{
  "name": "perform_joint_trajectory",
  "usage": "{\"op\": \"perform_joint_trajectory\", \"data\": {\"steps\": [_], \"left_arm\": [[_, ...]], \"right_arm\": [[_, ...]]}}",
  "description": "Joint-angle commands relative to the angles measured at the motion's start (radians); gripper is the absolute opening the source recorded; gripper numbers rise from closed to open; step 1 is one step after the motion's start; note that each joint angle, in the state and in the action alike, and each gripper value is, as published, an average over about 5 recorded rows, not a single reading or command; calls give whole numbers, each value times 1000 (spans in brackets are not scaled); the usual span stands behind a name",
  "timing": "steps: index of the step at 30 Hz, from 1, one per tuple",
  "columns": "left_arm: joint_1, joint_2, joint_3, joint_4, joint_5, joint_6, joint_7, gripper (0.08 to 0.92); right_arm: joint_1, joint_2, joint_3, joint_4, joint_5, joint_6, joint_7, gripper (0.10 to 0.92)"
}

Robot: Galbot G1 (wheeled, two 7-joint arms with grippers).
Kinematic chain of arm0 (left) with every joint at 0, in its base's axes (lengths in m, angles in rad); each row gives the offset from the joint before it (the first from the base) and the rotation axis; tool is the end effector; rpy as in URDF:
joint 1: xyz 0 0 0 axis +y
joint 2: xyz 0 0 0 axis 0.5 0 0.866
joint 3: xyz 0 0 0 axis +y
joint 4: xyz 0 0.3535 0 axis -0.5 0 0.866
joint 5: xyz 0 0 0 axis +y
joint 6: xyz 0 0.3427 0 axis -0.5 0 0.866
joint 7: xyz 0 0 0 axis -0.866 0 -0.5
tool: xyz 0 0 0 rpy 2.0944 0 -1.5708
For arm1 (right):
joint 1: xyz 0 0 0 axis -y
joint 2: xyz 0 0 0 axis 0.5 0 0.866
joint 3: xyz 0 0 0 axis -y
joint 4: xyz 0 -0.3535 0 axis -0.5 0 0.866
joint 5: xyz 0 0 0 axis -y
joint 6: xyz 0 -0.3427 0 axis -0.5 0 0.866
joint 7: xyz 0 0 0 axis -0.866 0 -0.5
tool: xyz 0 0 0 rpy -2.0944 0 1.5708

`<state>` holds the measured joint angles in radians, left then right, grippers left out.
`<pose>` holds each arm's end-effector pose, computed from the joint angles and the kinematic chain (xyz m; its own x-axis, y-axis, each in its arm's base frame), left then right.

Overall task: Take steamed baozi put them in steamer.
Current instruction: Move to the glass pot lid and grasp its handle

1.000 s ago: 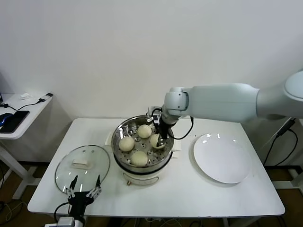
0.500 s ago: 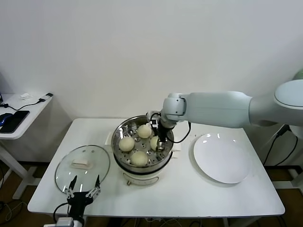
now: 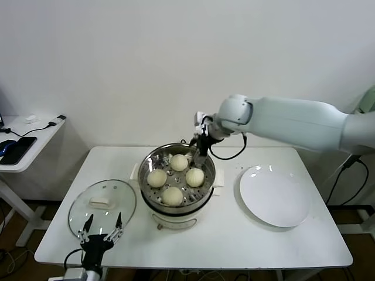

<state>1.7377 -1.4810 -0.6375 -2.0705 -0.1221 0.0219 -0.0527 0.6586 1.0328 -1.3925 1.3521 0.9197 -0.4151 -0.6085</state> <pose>0.1123 0.0510 -0.3333 -0.9736 -0.1092 0.2007 -0.1048 0.9940 0.0321 0.5391 0.0511 -0.0410 -0.3124 -0.5033 0.8057 -0.9462 0.0896 -0.3109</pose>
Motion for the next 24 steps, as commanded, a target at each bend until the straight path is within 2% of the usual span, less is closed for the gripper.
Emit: {"op": "perform_joint_trajectory", "data": {"steps": [1, 7, 13, 19, 24], "left_arm": [[-34, 12, -8, -15, -57, -18, -5, 823], [-72, 24, -27, -18, -72, -15, 0, 823], [-97, 37, -38, 2, -70, -12, -1, 823], [-112, 50, -39, 28, -78, -29, -2, 823], [-119, 57, -30, 44, -55, -48, -3, 823]], "right_arm": [[-270, -238, 477, 33, -125, 83, 348, 823], [-603, -362, 828, 106, -208, 102, 558, 823], [-1017, -425, 1194, 184, -279, 206, 660, 823], [-1505, -355, 1632, 291, -367, 274, 666, 823], [-1782, -232, 1834, 333, -430, 420, 643, 823]]}}
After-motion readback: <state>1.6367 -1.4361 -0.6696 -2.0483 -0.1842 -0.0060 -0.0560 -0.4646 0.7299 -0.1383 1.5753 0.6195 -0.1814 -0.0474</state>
